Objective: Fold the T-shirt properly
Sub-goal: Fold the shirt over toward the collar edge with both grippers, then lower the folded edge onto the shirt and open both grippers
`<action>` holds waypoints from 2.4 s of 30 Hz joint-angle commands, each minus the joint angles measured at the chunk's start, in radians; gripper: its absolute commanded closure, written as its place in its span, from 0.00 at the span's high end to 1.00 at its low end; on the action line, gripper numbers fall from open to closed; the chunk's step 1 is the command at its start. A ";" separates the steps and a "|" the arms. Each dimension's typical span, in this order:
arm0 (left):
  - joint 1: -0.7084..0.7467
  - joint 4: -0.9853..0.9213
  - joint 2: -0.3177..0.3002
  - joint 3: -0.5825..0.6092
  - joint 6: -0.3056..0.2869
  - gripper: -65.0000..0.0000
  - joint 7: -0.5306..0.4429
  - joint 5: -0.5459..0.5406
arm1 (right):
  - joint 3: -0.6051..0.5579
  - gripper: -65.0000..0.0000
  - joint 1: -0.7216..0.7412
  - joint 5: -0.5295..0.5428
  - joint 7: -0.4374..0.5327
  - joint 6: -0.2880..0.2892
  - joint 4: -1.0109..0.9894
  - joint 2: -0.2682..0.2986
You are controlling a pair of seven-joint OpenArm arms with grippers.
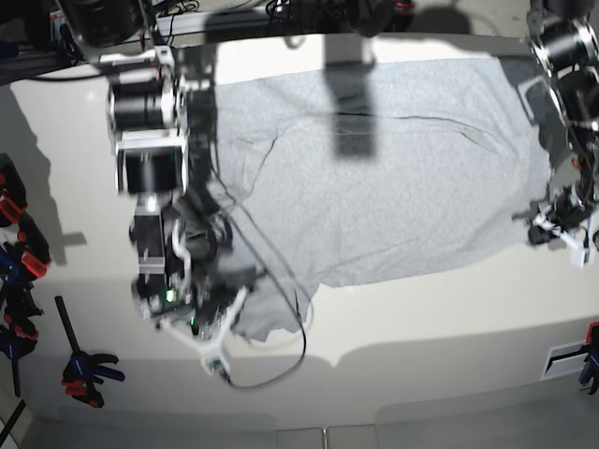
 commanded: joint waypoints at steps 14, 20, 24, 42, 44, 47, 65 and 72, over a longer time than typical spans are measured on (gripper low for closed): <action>0.370 0.634 -0.022 -0.006 0.212 0.00 0.004 -0.030 | 0.174 0.00 -0.351 0.104 -0.041 0.013 0.531 0.004; 0.497 0.832 -0.019 -0.009 0.303 0.00 -0.009 0.037 | 0.249 0.00 -0.473 0.133 -0.042 0.035 0.666 0.018; 0.560 0.909 -0.014 -0.047 0.363 0.00 0.020 0.043 | 0.283 0.00 -0.533 0.137 -0.043 0.035 0.740 0.034; 0.865 1.036 0.095 -0.222 0.349 0.00 0.088 -0.019 | 0.310 0.00 -0.852 0.121 -0.118 0.034 1.001 0.071; 0.882 1.036 0.114 -0.222 0.349 0.00 0.088 0.000 | 0.334 0.00 -0.884 0.121 -0.117 0.034 1.002 0.071; 0.896 1.036 0.141 -0.222 0.349 0.00 0.092 0.037 | 0.375 0.00 -0.920 0.121 -0.114 0.034 1.002 0.072; 0.941 1.036 0.150 -0.222 0.349 0.00 0.129 0.078 | 0.431 0.00 -0.935 0.145 -0.159 0.034 1.002 0.031; 0.946 1.036 0.150 -0.222 0.349 0.00 0.133 0.077 | 0.431 0.18 -0.935 0.209 -0.226 0.034 1.002 0.027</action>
